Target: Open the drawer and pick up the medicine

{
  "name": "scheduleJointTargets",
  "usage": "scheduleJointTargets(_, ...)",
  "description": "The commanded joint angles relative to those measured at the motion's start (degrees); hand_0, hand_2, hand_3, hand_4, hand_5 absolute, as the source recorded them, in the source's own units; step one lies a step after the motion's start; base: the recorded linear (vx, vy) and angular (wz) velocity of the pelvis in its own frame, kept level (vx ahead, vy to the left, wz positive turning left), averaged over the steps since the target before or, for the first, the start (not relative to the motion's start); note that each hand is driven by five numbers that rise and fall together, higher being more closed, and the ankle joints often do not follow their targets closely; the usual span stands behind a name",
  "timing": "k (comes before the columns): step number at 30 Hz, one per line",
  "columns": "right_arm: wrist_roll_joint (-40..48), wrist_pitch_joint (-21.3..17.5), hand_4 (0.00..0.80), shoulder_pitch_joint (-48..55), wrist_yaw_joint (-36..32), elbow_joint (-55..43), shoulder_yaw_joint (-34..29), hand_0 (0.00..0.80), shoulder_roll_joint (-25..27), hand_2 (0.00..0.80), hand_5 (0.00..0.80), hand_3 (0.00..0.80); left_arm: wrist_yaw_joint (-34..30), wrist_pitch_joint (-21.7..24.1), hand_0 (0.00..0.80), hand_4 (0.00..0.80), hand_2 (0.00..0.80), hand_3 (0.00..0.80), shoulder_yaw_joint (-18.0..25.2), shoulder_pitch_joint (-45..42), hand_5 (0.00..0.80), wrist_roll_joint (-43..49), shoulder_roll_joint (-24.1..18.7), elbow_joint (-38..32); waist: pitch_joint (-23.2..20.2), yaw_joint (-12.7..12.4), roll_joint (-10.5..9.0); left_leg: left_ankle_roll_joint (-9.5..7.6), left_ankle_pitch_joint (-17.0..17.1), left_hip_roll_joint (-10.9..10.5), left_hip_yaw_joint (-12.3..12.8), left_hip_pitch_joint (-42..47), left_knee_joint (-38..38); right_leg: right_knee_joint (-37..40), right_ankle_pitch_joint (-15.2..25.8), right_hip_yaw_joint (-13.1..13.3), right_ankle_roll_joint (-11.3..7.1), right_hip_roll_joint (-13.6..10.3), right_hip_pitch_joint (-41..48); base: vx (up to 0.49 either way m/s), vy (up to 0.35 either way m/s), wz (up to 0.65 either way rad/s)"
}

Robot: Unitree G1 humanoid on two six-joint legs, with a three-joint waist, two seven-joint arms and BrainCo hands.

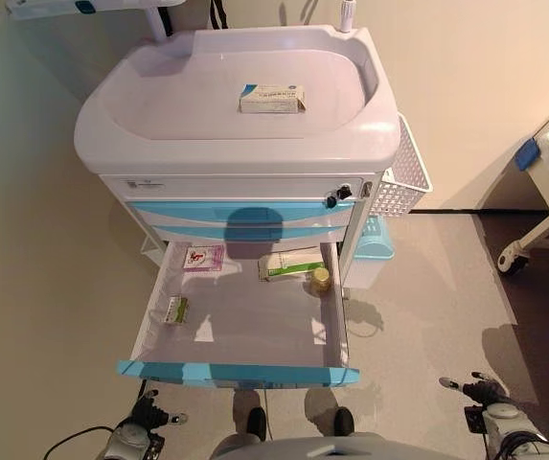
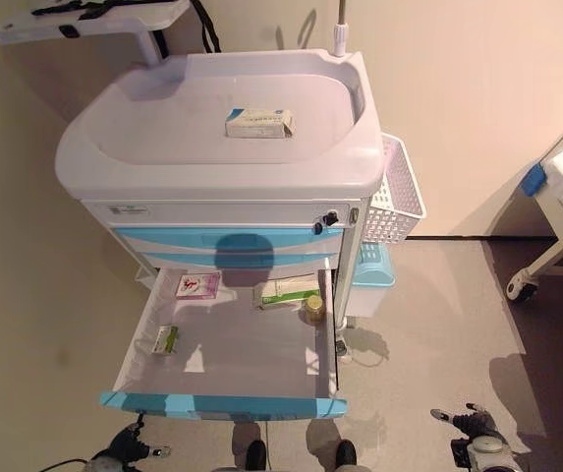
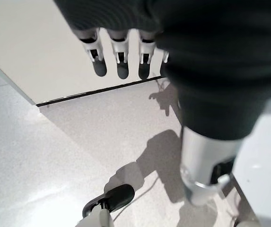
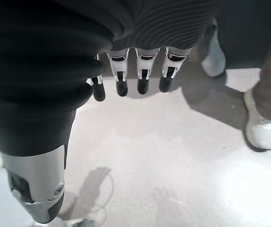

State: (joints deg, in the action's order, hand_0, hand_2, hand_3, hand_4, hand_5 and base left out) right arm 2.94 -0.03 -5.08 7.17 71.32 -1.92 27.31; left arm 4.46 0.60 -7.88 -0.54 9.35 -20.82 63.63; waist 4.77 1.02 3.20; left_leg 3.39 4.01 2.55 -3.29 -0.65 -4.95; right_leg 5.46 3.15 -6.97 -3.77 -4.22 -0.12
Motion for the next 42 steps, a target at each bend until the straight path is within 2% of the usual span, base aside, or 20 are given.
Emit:
scheduleJointTargets(1, 1.24, -0.96, 0.000, -2.01, -0.18, 2.24, -0.94, 0.000, -1.55, 0.000, 0.000, 0.000, -0.43, 0.84, 0.000, 0.000, 0.000, 0.000, -0.35, 3.29, 0.000, 1.58, -1.76, 3.20, -0.19, 1.14, -3.12, -2.29, -4.08, -3.75, 0.11, -1.21, 2.84, -3.26, 0.09, -0.70, -4.45, -2.81, -2.51, 0.000, 0.000, 0.00)
scheduleJointTargets(12, 0.16, -0.55, 0.000, -1.57, -1.00, 4.23, -0.39, 0.000, -1.01, 0.000, 0.000, 0.000, -2.62, 1.52, 0.000, 0.000, 0.000, 0.000, -7.56, 5.27, 0.000, 11.61, -3.21, 1.41, 0.19, 2.04, -2.71, -2.39, -4.33, -3.83, 0.76, -1.14, 2.94, -3.30, 0.40, 0.07, -4.55, -2.74, -3.00, 0.000, 0.000, 0.00)
scheduleJointTargets(19, 0.19, -0.65, 0.000, -1.78, -0.87, 4.38, 0.29, 0.000, -1.12, 0.000, 0.000, 0.000, -2.87, 2.67, 0.000, 0.000, 0.000, 0.000, -12.15, 6.89, 0.000, 15.85, -5.01, -3.69, 0.54, 2.39, -2.79, -2.43, -4.27, -3.79, 1.08, -1.38, 2.78, -3.21, 0.69, 0.37, -4.65, -2.78, -3.48, 0.000, 0.000, 0.00)
scheduleJointTargets(26, 1.72, -0.63, 0.000, -0.18, -0.95, 5.31, -1.43, 0.000, -1.37, 0.000, 0.000, 0.000, -2.27, 2.85, 0.000, 0.000, 0.000, 0.000, -12.71, 7.94, 0.000, 15.21, -6.44, -7.99, 1.86, 2.99, -2.55, -2.63, -4.24, -4.11, 0.86, -2.32, 3.33, -4.00, 0.57, 0.64, -4.65, -2.85, -4.72, 0.000, 0.000, 0.00)
scheduleJointTargets(42, 0.50, -0.30, 0.000, 0.89, -1.16, 5.71, -1.13, 0.000, -0.88, 0.000, 0.000, 0.000, -0.49, 2.50, 0.000, 0.000, 0.000, 0.000, -13.79, 13.38, 0.000, 13.93, -7.46, -10.89, 3.79, 5.30, -1.64, -2.54, -4.12, -4.07, 2.54, -4.30, 3.52, -3.88, 1.33, 2.96, -4.60, -2.65, -7.78, -0.004, 0.002, -0.07)
